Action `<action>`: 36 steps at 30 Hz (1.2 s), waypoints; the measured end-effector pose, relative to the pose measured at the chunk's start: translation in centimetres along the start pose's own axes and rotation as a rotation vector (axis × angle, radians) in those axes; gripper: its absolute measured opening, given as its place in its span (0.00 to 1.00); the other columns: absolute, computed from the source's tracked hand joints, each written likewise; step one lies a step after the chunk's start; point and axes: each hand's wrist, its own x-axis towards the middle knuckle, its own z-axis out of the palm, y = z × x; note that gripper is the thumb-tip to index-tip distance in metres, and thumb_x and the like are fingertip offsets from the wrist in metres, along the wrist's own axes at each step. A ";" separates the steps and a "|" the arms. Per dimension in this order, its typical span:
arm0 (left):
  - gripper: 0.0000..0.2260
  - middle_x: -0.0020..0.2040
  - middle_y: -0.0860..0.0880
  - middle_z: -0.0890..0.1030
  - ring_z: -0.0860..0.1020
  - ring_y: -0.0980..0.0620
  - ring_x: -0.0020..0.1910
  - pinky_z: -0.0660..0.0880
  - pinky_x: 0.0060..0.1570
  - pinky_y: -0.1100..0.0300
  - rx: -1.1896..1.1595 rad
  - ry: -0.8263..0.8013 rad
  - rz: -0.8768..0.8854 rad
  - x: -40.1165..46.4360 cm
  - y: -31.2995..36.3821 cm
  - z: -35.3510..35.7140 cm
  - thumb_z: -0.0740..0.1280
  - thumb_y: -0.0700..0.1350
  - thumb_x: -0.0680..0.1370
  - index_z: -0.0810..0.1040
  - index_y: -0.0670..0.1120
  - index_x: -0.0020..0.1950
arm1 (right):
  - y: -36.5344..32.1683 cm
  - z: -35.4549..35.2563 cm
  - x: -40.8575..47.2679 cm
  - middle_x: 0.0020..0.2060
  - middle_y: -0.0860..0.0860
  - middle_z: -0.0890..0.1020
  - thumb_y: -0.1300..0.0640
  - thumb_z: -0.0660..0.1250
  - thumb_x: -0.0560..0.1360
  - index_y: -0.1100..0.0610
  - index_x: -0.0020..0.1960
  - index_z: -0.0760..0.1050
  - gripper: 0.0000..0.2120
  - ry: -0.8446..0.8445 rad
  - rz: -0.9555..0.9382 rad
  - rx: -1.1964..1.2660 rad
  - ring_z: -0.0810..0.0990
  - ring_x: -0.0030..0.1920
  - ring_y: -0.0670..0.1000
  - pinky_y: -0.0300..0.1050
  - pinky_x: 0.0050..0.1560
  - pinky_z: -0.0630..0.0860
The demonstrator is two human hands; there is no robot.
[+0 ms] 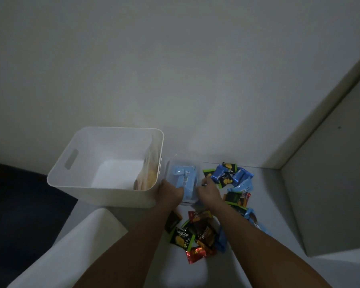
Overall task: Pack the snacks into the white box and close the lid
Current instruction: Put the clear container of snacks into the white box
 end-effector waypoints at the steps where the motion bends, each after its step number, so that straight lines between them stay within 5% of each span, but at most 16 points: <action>1: 0.27 0.58 0.41 0.78 0.80 0.43 0.53 0.81 0.49 0.49 -0.018 0.002 -0.022 0.0 0.0 -0.1 0.72 0.46 0.69 0.67 0.42 0.65 | 0.1 0.2 0.0 0.44 0.53 0.73 0.59 0.59 0.78 0.56 0.50 0.65 0.03 -0.028 0.006 0.019 0.72 0.40 0.49 0.43 0.37 0.68; 6: 0.21 0.58 0.42 0.76 0.78 0.44 0.53 0.79 0.51 0.50 0.083 0.024 -0.017 -0.3 0.3 -0.6 0.66 0.44 0.76 0.66 0.42 0.67 | 0.4 0.5 -0.1 0.53 0.54 0.76 0.54 0.56 0.81 0.55 0.57 0.67 0.07 -0.097 0.027 0.164 0.78 0.52 0.55 0.51 0.49 0.80; 11: 0.16 0.55 0.44 0.78 0.77 0.49 0.48 0.72 0.36 0.62 0.107 -0.125 0.125 0.9 1.1 1.1 0.60 0.45 0.79 0.71 0.42 0.66 | 1.3 -2.5 1.5 0.55 0.58 0.78 0.50 0.53 0.82 0.56 0.63 0.69 0.15 -0.060 0.010 0.217 0.81 0.51 0.58 0.60 0.48 0.82; 15: 0.16 0.57 0.46 0.79 0.79 0.53 0.48 0.74 0.36 0.68 -0.081 -0.187 0.194 0.6 0.6 0.8 0.59 0.40 0.80 0.69 0.45 0.69 | 1.5 -2.9 0.7 0.64 0.56 0.73 0.48 0.50 0.83 0.48 0.76 0.56 0.23 -0.043 -0.072 0.150 0.76 0.59 0.57 0.55 0.55 0.78; 18: 0.17 0.54 0.50 0.80 0.81 0.56 0.49 0.78 0.40 0.65 -0.168 -0.234 0.239 0.2 0.7 0.4 0.58 0.39 0.81 0.68 0.49 0.69 | 1.9 -2.8 0.8 0.68 0.56 0.71 0.47 0.50 0.82 0.44 0.77 0.52 0.24 -0.032 -0.083 0.141 0.75 0.62 0.57 0.58 0.61 0.75; 23: 0.21 0.53 0.53 0.81 0.82 0.54 0.50 0.81 0.52 0.49 -0.200 -0.228 0.286 -0.9 3.0 -0.5 0.60 0.45 0.79 0.65 0.62 0.71 | 0.5 -4.4 0.0 0.67 0.50 0.70 0.45 0.51 0.81 0.44 0.76 0.55 0.24 0.003 -0.142 0.166 0.76 0.59 0.52 0.52 0.55 0.78; 25: 0.23 0.53 0.54 0.81 0.82 0.53 0.49 0.80 0.52 0.48 -0.214 -0.221 0.299 -1.4 4.4 -1.2 0.60 0.51 0.77 0.62 0.70 0.69 | -0.8 -5.5 -0.9 0.66 0.48 0.69 0.50 0.51 0.83 0.46 0.77 0.54 0.23 0.055 -0.177 0.169 0.74 0.56 0.48 0.44 0.51 0.77; 27: 0.21 0.56 0.54 0.81 0.82 0.52 0.51 0.80 0.52 0.46 -0.229 -0.218 0.331 -2.2 5.9 -1.9 0.59 0.57 0.74 0.62 0.72 0.66 | -2.2 -6.7 -1.5 0.71 0.51 0.67 0.52 0.50 0.83 0.47 0.78 0.53 0.23 0.123 -0.218 0.141 0.71 0.56 0.48 0.47 0.55 0.76; 31: 0.21 0.64 0.52 0.77 0.80 0.51 0.56 0.79 0.55 0.47 -0.315 -0.198 0.440 -4.2 8.8 -4.1 0.58 0.51 0.79 0.61 0.66 0.71 | -5.1 -8.3 -3.2 0.74 0.53 0.65 0.48 0.50 0.82 0.43 0.76 0.55 0.23 0.213 -0.330 0.084 0.75 0.63 0.55 0.60 0.61 0.76; 36: 0.20 0.63 0.51 0.77 0.78 0.48 0.58 0.76 0.61 0.48 -0.350 -0.066 0.481 -5.5 11.4 -8.7 0.59 0.45 0.81 0.66 0.55 0.73 | -9.4 -8.6 -5.3 0.74 0.49 0.65 0.44 0.52 0.80 0.42 0.75 0.59 0.23 0.229 -0.416 0.124 0.70 0.69 0.55 0.60 0.67 0.71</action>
